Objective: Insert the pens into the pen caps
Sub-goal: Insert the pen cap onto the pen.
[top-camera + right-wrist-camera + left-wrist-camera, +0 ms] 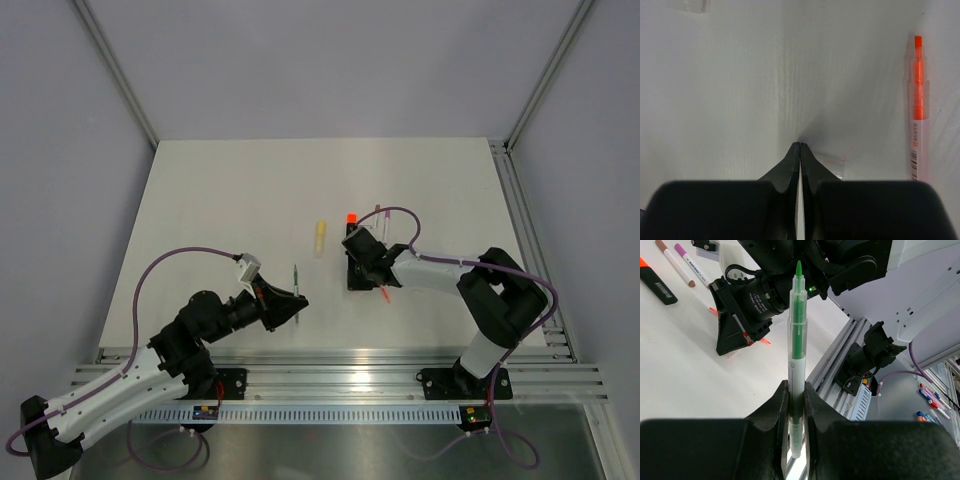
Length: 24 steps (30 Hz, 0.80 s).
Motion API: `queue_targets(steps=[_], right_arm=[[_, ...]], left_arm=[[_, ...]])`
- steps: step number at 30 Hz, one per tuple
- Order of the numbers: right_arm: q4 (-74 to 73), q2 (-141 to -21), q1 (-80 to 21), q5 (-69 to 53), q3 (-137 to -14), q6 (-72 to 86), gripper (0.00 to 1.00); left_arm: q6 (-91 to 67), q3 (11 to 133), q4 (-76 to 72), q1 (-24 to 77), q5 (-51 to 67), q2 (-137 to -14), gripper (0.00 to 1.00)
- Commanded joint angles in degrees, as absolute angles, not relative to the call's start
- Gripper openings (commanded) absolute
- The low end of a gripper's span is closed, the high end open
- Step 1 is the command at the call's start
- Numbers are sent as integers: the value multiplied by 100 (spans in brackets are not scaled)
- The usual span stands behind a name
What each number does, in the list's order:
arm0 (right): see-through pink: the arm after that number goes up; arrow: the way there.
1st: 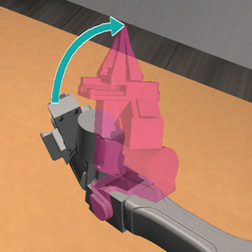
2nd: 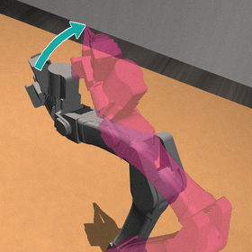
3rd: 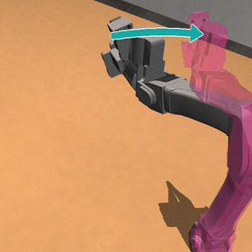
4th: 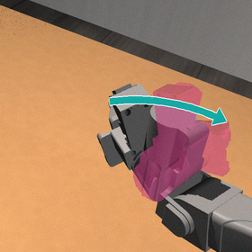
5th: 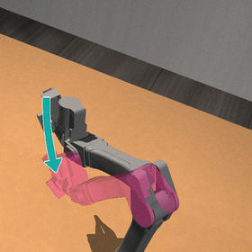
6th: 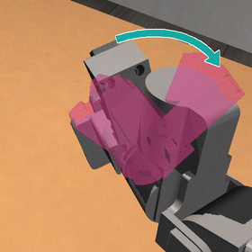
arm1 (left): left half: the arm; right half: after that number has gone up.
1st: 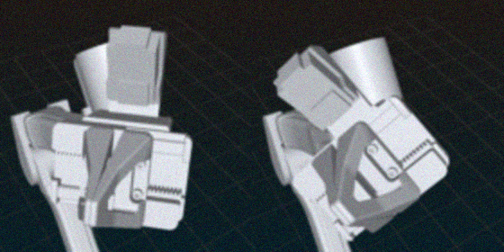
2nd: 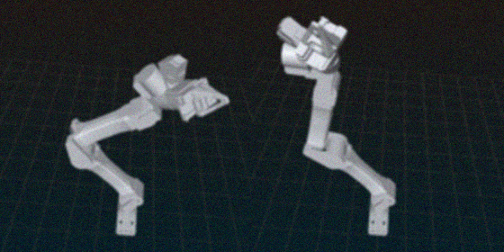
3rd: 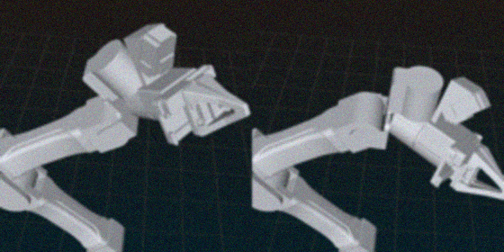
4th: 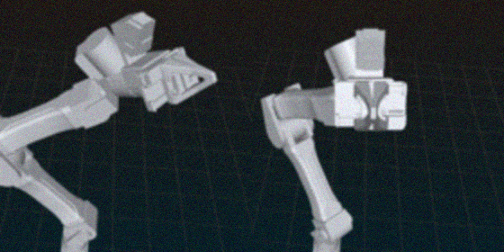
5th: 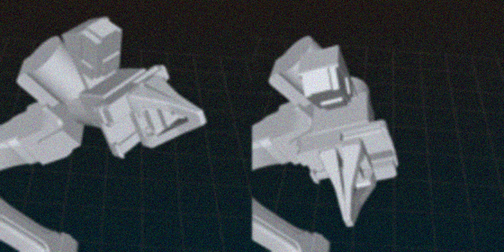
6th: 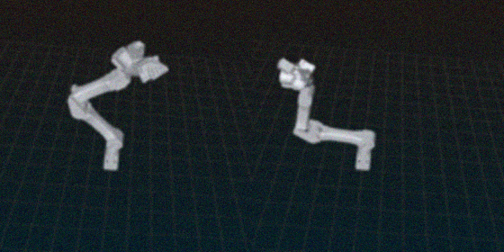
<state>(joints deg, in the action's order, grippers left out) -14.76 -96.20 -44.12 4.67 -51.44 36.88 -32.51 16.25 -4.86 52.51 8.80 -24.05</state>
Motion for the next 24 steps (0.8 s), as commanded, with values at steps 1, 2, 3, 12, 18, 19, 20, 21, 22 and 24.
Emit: queue_targets(steps=[1, 2, 3, 12, 18, 19, 20, 21, 22, 24], right_arm=[[-1591, -9624, -4509, 343, -5273, 3560, 6], [-1600, -9624, -4509, 351, -5291, 3560, 6], [-1617, -9615, -4517, 352, -5300, 3551, 6], [-1846, -9475, -4535, 404, -5396, 3489, 6], [-1784, -8703, -4684, 764, -5318, 3541, 9], [-1775, -8440, -4693, 834, -5291, 3585, 11], [-1784, -8316, -4693, 870, -5221, 3647, 13], [-1793, -8210, -4702, 896, -5169, 3795, 19], [-1810, -8087, -4728, 949, -5098, 3875, 22], [-1837, -7806, -4737, 958, -4800, 4164, 27]], left_arm=[[-3217, 1573, -914, 5273, 949, -2355, 0], [-3217, 1573, -905, 5273, 958, -2347, 0], [-3225, 1573, -905, 5273, 949, -2355, 0], [-3190, 1556, -896, 5273, 914, -2312, 0], [-3129, 1582, -774, 5273, 818, -2268, 0], [-3120, 1608, -739, 5273, 809, -2268, 0], [-3094, 1608, -730, 5273, 800, -2268, 0], [-3085, 1626, -729, 5273, 782, -2276, 0], [-3076, 1617, -729, 5273, 782, -2268, 0], [-3067, 1617, -747, 5273, 791, -2268, 0]])
